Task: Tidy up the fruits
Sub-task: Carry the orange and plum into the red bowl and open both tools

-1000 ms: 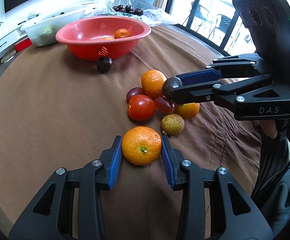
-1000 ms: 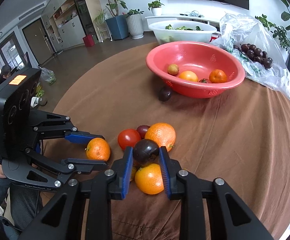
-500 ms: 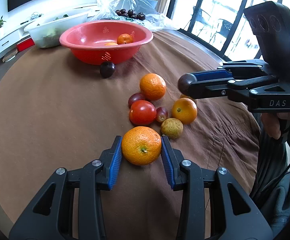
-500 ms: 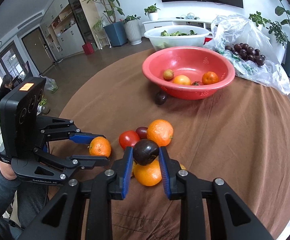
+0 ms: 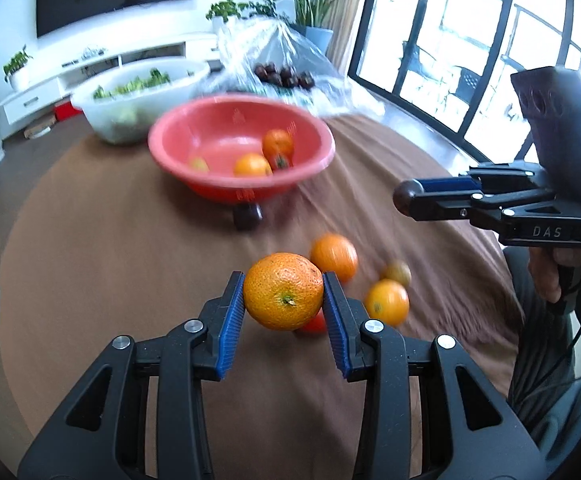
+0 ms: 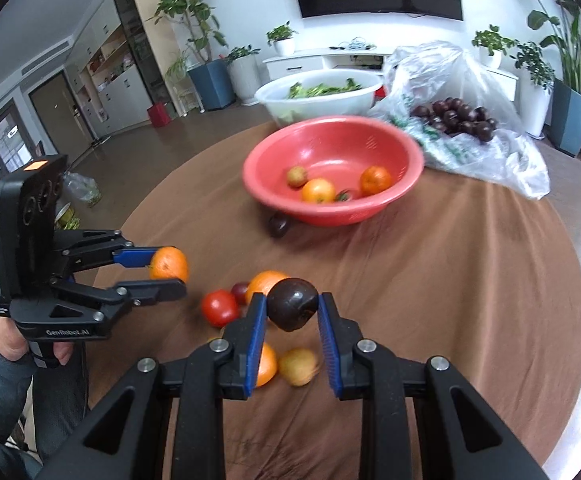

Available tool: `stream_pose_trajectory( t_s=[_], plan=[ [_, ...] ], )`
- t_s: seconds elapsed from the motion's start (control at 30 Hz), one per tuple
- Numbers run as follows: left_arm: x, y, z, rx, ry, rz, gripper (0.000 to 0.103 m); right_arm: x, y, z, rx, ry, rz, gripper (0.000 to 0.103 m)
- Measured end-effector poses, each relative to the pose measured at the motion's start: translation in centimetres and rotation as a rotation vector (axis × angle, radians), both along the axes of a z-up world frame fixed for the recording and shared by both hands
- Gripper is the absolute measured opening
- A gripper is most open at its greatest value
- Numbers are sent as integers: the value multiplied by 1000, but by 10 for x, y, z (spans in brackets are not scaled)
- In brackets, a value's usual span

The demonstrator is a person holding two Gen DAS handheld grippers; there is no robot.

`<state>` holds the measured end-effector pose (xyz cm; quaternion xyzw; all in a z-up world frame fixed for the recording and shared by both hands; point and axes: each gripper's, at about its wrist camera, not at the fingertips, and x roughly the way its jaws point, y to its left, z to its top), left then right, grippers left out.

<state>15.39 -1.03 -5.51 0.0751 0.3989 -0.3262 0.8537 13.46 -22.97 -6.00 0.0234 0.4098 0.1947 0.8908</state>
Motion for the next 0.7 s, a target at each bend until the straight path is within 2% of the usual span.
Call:
stream_pose_trajectory(
  t_s=[0.17, 0.37, 0.5, 0.7],
  plan=[
    [30, -7, 28, -5, -65, 56, 36, 24, -15, 18, -2, -31, -46, 28],
    [76, -17, 49, -14, -94, 106, 36, 61, -17, 38, -11, -70, -61, 28],
    [105, -33, 51, 15, -96, 103, 36, 88, -12, 41, -18, -70, -49, 28],
    [140, -60, 32, 64, -71, 85, 36, 129, 1, 27, -44, -39, -35, 28]
  ],
)
